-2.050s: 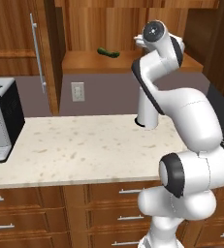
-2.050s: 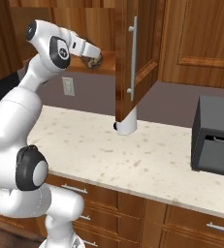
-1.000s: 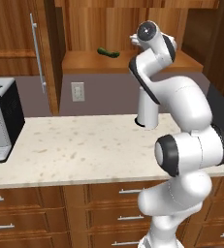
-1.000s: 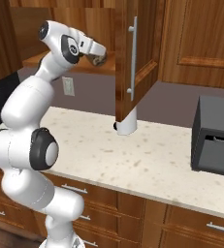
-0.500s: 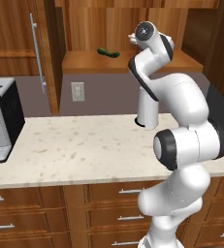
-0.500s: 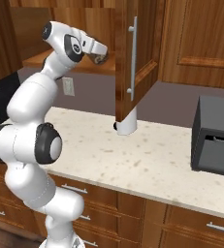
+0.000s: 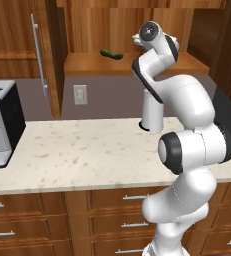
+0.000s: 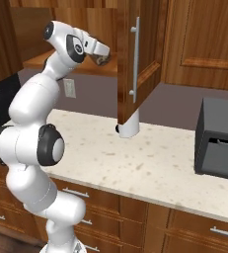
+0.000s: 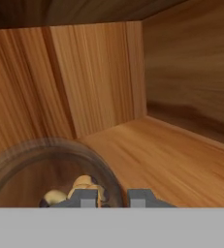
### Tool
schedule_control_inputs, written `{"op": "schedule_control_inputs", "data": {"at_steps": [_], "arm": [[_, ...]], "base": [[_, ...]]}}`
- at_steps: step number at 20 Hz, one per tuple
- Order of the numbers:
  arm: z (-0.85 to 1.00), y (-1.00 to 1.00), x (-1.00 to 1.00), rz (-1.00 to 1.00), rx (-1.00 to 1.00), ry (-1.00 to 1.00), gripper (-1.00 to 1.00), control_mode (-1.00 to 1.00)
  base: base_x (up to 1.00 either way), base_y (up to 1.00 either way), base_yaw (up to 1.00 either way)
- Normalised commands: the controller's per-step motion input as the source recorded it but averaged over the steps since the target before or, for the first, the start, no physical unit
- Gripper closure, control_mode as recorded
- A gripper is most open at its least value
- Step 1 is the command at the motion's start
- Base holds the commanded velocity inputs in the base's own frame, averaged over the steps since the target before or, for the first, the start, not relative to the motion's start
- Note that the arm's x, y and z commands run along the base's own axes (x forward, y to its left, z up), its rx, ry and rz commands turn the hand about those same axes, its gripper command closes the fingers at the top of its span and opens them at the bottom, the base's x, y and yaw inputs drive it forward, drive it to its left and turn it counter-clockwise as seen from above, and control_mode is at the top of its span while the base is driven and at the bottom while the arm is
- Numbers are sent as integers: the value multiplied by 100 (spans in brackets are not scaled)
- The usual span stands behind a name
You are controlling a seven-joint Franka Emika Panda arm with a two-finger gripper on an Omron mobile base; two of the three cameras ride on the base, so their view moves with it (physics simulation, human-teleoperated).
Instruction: Pick the candle and jar from the dining table and place them in the open cabinet. Close the cabinet after placing the objects.
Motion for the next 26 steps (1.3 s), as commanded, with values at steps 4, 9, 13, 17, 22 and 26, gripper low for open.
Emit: {"op": "schedule_control_inputs", "data": {"at_steps": [4,9,13,17,22,26], "arm": [[0,-2,6,0,0,0,-100,-100],[0,-18,10,0,0,-1,-100,-100],[0,-23,18,0,0,-4,-100,-100],[2,-19,18,0,0,-4,-100,-100],[6,-8,25,0,0,-3,-100,-100],[14,0,32,1,0,-4,-100,-100]], "base": [[0,0,0],[0,0,0],[0,0,0],[0,0,0],[0,0,0],[0,0,0]]}}
